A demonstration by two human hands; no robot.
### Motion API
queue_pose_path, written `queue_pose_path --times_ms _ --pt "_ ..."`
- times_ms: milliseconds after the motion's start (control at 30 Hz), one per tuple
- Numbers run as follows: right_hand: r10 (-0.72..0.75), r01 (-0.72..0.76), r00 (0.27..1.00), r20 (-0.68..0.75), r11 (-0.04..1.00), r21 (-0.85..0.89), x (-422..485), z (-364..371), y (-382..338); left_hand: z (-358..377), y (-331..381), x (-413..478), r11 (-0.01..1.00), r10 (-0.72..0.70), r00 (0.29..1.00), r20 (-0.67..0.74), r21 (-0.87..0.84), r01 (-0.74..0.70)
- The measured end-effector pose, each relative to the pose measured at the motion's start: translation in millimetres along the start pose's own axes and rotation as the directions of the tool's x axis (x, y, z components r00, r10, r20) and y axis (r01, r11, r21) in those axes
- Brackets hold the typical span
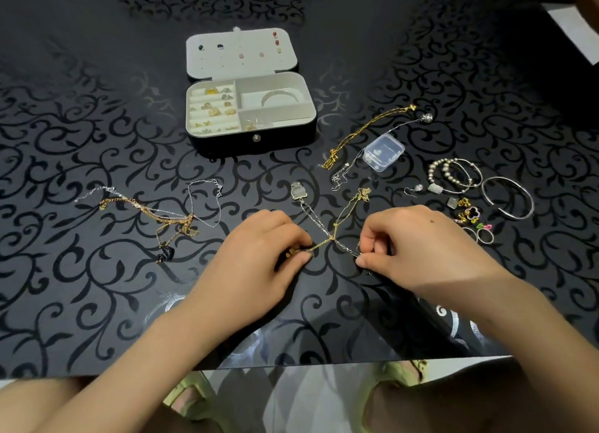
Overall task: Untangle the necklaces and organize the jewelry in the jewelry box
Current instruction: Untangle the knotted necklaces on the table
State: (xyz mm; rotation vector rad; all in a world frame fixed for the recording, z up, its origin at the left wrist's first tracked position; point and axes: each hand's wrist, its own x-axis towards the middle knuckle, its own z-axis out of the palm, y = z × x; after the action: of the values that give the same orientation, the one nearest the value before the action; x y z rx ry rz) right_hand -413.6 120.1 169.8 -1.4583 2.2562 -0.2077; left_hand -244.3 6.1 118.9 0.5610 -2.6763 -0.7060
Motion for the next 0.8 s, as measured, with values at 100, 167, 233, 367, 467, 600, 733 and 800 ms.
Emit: queue_pose_path --times_ms 100,167,233,367,467,600,733,800 --pt "-0.023 0.024 0.999 -0.032 0.999 0.029 1.9 -1.8 -4.2 1.8 1.4 5.4 0.999 -0.024 1.000 0.004 0.035 0.024" --pt "-0.067 0.073 0.993 -0.099 0.995 0.062 4.9 -2.6 -7.8 3.5 1.2 6.8 0.999 -0.031 0.999 0.004 0.040 0.031" --pt "-0.125 0.134 0.983 -0.137 0.989 0.063 9.4 -1.4 -10.6 4.3 1.2 6.8 0.998 -0.046 0.999 -0.002 0.036 0.046" --pt "-0.234 0.232 0.961 -0.146 0.972 -0.037 20.5 5.5 -10.4 4.0 3.3 7.2 0.999 -0.048 0.998 -0.030 0.002 0.048" --pt "-0.272 0.263 0.955 -0.121 0.961 -0.084 23.9 6.7 -9.4 1.1 4.5 8.1 0.999 0.021 0.997 -0.070 0.030 -0.019" --pt "-0.326 0.310 0.940 -0.102 0.940 -0.143 25.3 8.9 -10.0 -0.5 0.7 6.8 0.979 0.139 0.990 -0.038 0.155 -0.131" --pt "-0.336 0.322 0.938 -0.085 0.935 -0.147 27.9 9.6 -10.6 3.5 -0.1 1.5 0.961 0.192 0.981 0.031 0.194 -0.195" --pt "-0.330 0.320 0.942 -0.062 0.937 -0.137 29.1 8.6 -9.6 5.2 1.0 -1.1 0.960 0.207 0.977 0.042 0.185 -0.211"
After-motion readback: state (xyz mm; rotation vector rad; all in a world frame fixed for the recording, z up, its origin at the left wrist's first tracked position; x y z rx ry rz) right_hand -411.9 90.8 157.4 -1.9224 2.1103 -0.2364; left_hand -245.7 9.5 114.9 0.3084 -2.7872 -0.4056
